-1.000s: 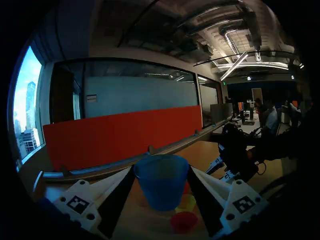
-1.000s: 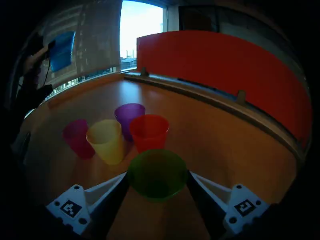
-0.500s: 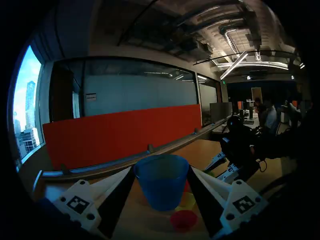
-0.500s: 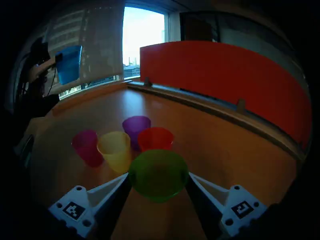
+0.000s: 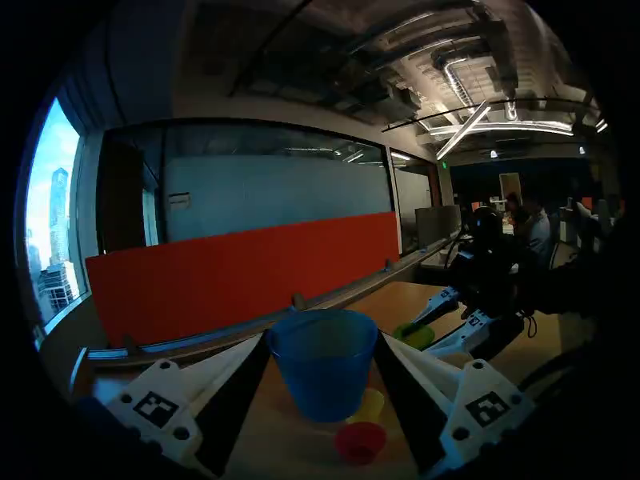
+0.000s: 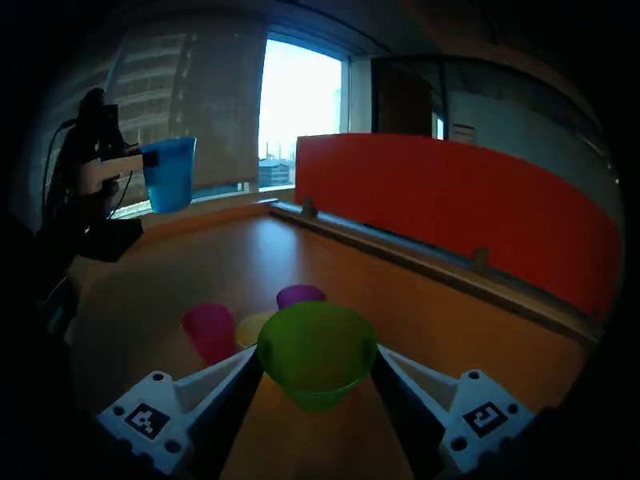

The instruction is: Pour water

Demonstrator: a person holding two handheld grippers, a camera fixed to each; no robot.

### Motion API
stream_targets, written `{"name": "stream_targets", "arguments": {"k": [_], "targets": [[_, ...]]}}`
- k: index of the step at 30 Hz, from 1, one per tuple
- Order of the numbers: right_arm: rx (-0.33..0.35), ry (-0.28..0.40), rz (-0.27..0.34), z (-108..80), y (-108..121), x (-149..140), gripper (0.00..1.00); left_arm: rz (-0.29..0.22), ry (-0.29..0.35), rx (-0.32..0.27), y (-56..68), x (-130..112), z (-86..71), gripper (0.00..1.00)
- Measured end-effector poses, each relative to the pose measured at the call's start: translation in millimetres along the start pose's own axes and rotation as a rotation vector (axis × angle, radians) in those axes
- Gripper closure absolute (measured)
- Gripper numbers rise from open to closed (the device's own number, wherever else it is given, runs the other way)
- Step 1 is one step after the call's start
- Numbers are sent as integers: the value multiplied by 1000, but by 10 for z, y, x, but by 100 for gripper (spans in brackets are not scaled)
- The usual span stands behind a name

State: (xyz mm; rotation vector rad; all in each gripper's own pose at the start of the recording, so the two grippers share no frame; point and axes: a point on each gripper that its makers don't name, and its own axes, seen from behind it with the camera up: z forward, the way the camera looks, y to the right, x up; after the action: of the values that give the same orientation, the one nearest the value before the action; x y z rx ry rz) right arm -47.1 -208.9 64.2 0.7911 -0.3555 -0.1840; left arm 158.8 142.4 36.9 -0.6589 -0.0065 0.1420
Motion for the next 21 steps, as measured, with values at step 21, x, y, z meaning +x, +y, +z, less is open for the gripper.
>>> {"name": "stream_targets", "arguments": {"k": [21], "targets": [[-13,175,-5,-234,-138,486,8,7,0,-27,121,54,-72,11]]}}
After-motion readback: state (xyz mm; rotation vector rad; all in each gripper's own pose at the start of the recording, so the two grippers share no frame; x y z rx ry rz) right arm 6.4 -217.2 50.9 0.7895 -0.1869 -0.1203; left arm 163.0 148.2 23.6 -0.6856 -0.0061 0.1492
